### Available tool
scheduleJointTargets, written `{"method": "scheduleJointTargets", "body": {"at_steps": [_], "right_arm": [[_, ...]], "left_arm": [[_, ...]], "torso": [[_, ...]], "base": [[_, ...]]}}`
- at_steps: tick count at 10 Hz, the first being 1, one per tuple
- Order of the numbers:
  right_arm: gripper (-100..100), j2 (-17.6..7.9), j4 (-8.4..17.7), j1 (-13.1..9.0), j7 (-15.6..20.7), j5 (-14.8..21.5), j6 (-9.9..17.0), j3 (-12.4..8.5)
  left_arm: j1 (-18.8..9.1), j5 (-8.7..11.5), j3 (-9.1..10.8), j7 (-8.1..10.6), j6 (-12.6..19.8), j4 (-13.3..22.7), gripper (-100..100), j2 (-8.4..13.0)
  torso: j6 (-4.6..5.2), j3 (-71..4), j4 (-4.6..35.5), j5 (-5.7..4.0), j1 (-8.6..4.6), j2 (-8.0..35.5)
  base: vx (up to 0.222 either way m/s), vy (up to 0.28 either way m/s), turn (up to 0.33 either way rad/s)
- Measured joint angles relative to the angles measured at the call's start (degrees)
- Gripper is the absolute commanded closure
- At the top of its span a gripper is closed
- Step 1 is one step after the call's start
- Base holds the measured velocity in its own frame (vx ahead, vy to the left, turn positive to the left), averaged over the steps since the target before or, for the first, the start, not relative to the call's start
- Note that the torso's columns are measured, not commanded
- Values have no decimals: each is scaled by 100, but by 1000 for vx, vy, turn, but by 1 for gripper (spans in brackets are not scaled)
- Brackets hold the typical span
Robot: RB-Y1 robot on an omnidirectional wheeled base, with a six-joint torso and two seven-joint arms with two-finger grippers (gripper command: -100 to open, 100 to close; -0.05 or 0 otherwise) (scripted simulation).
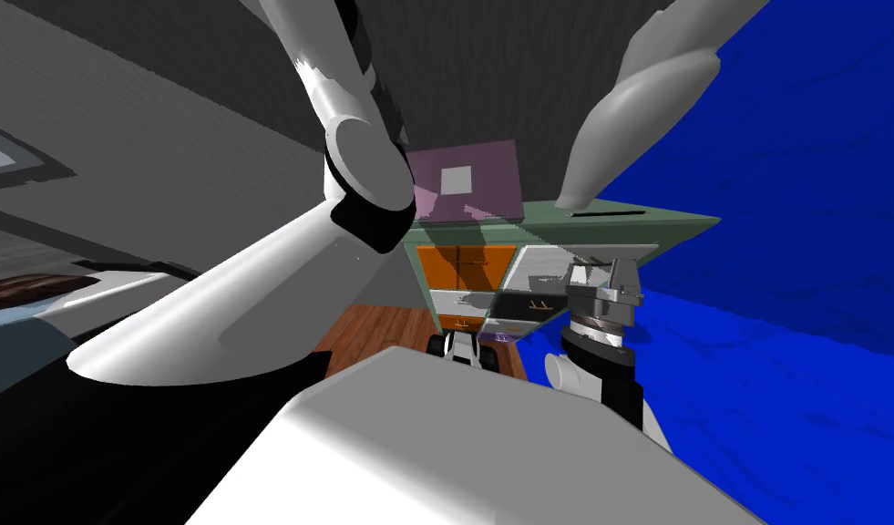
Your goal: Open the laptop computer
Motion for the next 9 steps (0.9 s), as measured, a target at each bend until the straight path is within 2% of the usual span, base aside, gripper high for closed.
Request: {"method": "scheduleJointTargets", "body": {"at_steps": [2,6,9], "right_arm": [[0,1,12,8,0,-1,10,-3],[0,3,22,17,1,-2,17,-6],[0,2,22,17,1,-2,17,-6]], "left_arm": [[-296,-221,130,-82,7,199,-100,98],[-755,-662,346,-308,159,328,-100,169],[-854,-716,397,-331,134,455,-100,235]], "torso": [[9,-32,-4,-9,-14,-34],[8,-36,-8,-13,-21,-42],[11,-32,-9,-13,-18,-37]], "base": [[5,-7,20],[6,-9,26],[0,0,0]]}}
